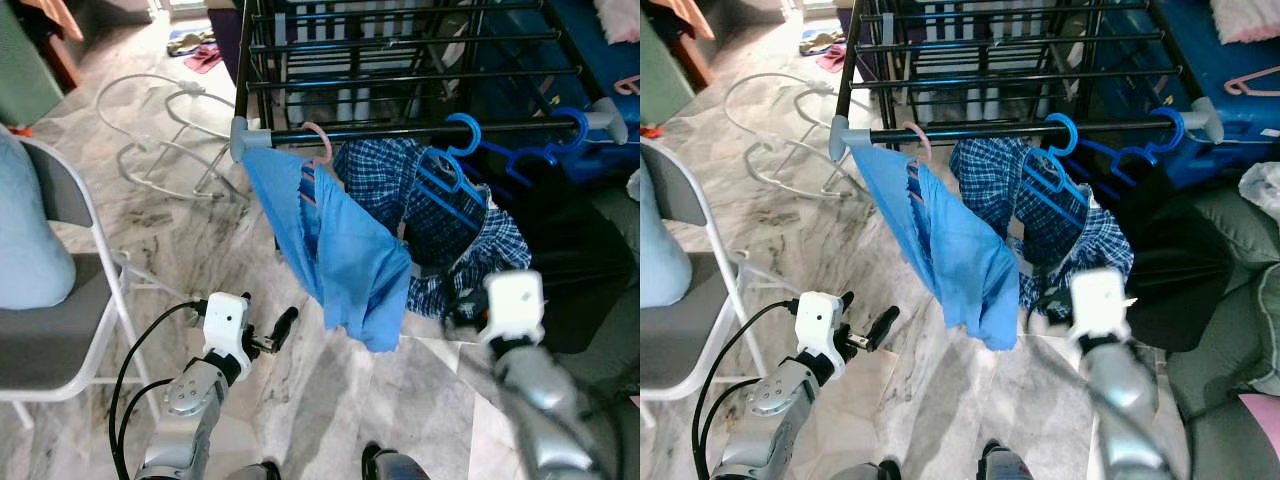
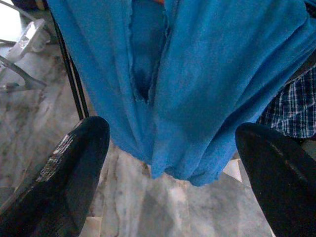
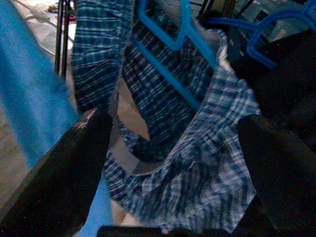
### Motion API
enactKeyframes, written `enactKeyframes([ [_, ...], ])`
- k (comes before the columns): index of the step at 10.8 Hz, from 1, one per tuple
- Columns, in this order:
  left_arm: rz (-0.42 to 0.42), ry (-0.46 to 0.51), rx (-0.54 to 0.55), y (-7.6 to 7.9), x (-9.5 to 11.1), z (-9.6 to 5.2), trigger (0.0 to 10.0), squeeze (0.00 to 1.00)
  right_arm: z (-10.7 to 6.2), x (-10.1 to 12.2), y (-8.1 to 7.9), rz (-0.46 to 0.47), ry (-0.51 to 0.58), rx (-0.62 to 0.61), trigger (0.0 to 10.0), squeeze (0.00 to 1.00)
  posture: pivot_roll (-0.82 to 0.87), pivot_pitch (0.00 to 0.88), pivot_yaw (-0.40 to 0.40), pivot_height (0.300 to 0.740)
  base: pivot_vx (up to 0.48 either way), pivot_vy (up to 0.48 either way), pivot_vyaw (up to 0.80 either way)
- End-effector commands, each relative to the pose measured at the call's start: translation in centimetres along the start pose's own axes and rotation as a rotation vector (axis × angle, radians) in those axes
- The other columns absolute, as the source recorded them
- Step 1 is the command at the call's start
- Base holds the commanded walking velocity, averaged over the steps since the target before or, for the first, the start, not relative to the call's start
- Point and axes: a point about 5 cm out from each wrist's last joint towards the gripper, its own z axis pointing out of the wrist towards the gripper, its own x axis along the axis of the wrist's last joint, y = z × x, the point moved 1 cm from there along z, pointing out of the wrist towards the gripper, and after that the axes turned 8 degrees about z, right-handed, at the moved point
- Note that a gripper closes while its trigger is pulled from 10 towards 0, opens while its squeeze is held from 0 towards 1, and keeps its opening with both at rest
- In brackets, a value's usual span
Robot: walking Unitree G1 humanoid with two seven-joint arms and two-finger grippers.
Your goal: Hang hanger
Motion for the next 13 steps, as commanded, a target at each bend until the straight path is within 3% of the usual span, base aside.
enactKeyframes([
  [1, 0.008, -0.012, 0.009, -0.3, -0.1, -0.4, 10.0, 0.00, 0.0, -0.4, 0.3, 0.008, -0.028, -0.004, 10.0, 0.00, -0.09, 0.223, 0.056, 0.740, 0.000, 0.000, 0.00],
  [3, -0.002, 0.008, 0.020, -0.6, 0.7, 0.0, 10.0, 0.00, 1.5, 0.4, 2.1, -0.031, -0.020, -0.009, 10.0, 0.00, -0.07, 0.252, 0.068, 0.740, 0.000, 0.000, 0.00],
  [6, 0.002, 0.044, 0.011, -0.5, 1.8, 0.3, 10.0, 0.00, 2.7, 1.7, 2.8, -0.052, 0.022, -0.003, 10.0, 0.00, -0.05, 0.258, 0.065, 0.740, 0.000, 0.000, 0.00],
  [9, -0.005, 0.118, 0.070, -1.4, 3.7, -0.5, 10.0, 0.00, -0.9, 1.5, 1.5, -0.010, 0.081, -0.060, 10.0, 0.00, -0.09, 0.233, 0.060, 0.740, 0.000, 0.000, 0.00],
  [13, -0.009, 0.095, 0.046, -1.6, 3.2, -0.9, 10.0, 0.00, -4.5, 1.1, -0.7, 0.063, 0.051, -0.018, 10.0, 0.00, -0.13, 0.237, 0.067, 0.740, 0.068, 0.000, 0.00],
])
